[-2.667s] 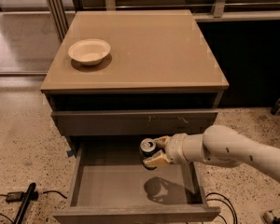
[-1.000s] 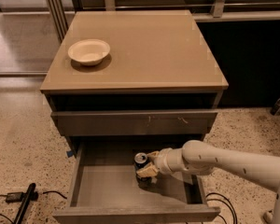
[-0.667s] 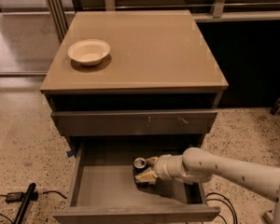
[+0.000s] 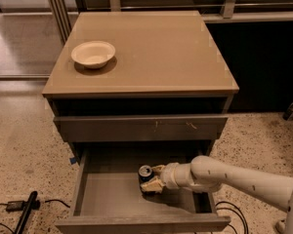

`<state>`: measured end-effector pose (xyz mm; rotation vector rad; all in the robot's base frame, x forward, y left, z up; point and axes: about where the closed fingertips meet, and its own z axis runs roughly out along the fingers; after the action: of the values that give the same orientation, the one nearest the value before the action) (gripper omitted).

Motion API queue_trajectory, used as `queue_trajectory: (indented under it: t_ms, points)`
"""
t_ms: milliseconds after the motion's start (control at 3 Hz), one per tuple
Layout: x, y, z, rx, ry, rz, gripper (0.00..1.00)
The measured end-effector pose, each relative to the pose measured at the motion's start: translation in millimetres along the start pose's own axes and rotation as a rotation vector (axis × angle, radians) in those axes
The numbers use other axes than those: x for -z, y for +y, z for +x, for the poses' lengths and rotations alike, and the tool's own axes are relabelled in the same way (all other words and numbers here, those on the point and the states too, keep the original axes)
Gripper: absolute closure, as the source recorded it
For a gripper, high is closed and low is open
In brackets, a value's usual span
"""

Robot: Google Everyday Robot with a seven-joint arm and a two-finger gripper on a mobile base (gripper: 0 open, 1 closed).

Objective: Place pepsi can into middle drawer

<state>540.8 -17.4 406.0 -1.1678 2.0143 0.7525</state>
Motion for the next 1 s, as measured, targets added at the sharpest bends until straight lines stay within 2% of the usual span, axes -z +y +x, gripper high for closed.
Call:
queue_trajectory:
  t_ms: [667,1000]
  points:
    - [0.0,0.0,0.0,0.000,0.000,0.000,0.15]
    - [-0.1,0.1,0.0,0.000,0.000,0.000,0.00]
